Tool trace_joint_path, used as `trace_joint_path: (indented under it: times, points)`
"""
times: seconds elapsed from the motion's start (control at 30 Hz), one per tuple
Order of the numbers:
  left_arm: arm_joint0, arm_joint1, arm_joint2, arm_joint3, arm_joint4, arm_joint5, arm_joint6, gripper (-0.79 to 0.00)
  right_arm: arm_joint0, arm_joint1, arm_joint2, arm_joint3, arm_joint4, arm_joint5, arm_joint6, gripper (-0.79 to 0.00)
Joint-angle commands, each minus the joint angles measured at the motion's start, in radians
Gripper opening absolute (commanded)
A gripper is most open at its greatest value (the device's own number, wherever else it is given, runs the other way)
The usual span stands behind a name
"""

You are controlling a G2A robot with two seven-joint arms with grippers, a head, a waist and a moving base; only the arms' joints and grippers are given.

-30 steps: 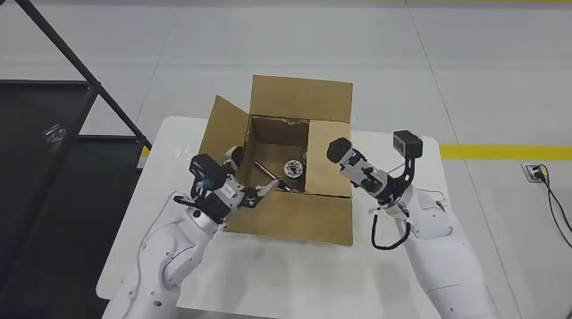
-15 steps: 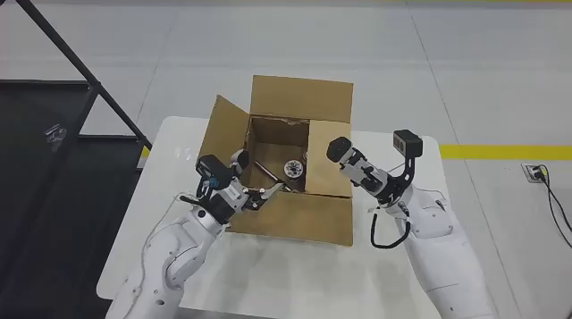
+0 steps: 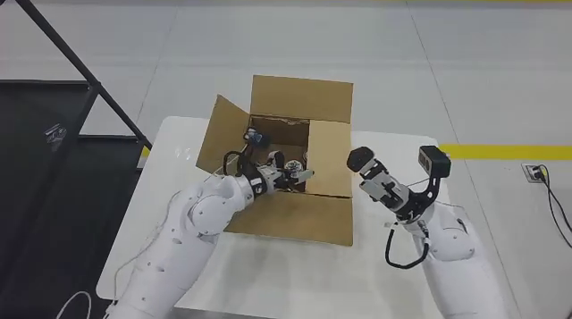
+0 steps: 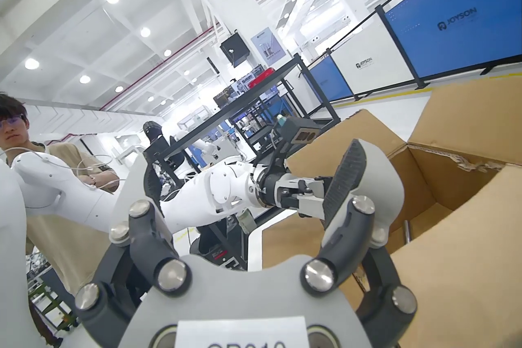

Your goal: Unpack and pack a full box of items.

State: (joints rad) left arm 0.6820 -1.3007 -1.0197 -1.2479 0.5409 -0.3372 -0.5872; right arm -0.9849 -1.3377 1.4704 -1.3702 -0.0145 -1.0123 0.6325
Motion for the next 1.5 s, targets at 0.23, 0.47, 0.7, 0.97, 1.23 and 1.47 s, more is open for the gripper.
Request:
trace_joint_path:
  times: [0.23,0.47,0.7,0.97,1.23,1.47]
  points:
    - [-0.146,-0.068,0.141,0.266,-0.136,-0.041,-0.036,0.0,-0.093,0.022,0.053,-0.066,-0.011,0.0,-0.054,0.0]
    - [-0.196,-0.107,0.183,0.367,-0.233,-0.119,-0.02,0.0,-0.107,0.032,0.049,-0.078,-0.023,0.0,-0.081,0.0]
    - [-0.224,-0.124,0.184,0.385,-0.275,-0.167,-0.001,0.0,-0.103,0.04,0.035,-0.073,-0.026,0.0,-0.105,0.0]
    - [-0.208,-0.132,0.187,0.282,-0.241,-0.174,0.065,0.0,-0.111,0.049,0.036,-0.077,-0.018,0.0,-0.151,0.0]
    - [-0.201,-0.145,0.197,0.226,-0.212,-0.136,0.121,0.0,-0.163,0.061,0.099,-0.083,-0.058,0.0,-0.241,0.0]
    - [-0.21,-0.169,0.219,0.249,-0.232,-0.122,0.158,0.0,-0.224,0.074,0.177,-0.047,-0.064,0.0,-0.311,0.0]
